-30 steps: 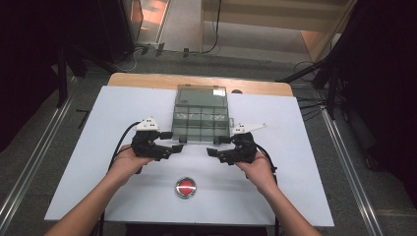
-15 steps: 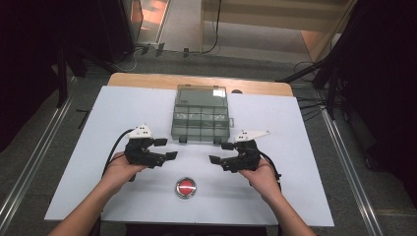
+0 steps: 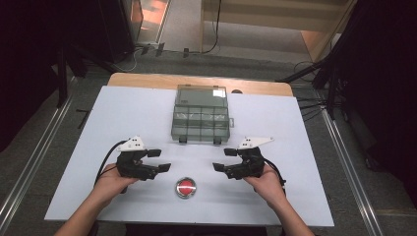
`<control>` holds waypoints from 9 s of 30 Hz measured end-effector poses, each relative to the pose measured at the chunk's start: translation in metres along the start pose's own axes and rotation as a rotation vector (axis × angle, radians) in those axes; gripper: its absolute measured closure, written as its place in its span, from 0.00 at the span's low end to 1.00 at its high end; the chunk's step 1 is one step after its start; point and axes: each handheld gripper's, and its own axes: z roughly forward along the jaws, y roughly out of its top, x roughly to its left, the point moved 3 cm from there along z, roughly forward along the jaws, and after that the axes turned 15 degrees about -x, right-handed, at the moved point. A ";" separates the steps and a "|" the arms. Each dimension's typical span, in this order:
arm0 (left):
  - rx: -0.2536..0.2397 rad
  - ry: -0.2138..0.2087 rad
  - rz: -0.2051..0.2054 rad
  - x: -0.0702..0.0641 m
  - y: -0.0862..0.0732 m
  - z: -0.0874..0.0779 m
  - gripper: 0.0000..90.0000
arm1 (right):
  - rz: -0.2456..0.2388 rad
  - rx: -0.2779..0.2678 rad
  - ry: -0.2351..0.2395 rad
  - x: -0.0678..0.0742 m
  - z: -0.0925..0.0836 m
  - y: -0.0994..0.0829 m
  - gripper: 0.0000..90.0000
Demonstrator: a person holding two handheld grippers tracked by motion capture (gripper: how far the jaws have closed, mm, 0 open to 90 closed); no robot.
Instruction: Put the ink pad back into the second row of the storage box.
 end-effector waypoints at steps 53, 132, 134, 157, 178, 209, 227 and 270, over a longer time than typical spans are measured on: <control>0.027 0.052 -0.014 0.002 -0.020 -0.025 0.33 | -0.069 0.161 0.150 0.043 0.051 -0.006 0.23; 0.034 0.051 -0.048 0.011 -0.024 -0.024 0.33 | -0.354 0.257 0.131 0.087 0.084 -0.036 0.34; 0.032 0.051 -0.050 0.012 -0.024 -0.025 0.33 | -0.355 0.256 0.131 0.087 0.084 -0.037 0.34; 0.029 0.044 -0.048 0.009 -0.021 -0.024 0.33 | -0.170 0.222 0.168 0.073 0.072 -0.019 0.34; 0.029 0.012 -0.039 0.007 -0.011 -0.010 0.33 | -0.090 0.166 0.075 0.045 0.041 -0.009 0.34; 0.018 -0.002 -0.035 0.008 -0.005 0.002 0.33 | -0.018 0.125 -0.027 0.013 0.011 0.000 0.34; 0.018 0.003 -0.042 0.009 -0.005 0.003 0.33 | 0.027 0.109 -0.067 -0.006 0.008 0.013 0.34; 0.019 -0.002 -0.049 0.010 -0.006 0.005 0.33 | 0.024 0.135 -0.107 -0.029 0.054 0.051 0.34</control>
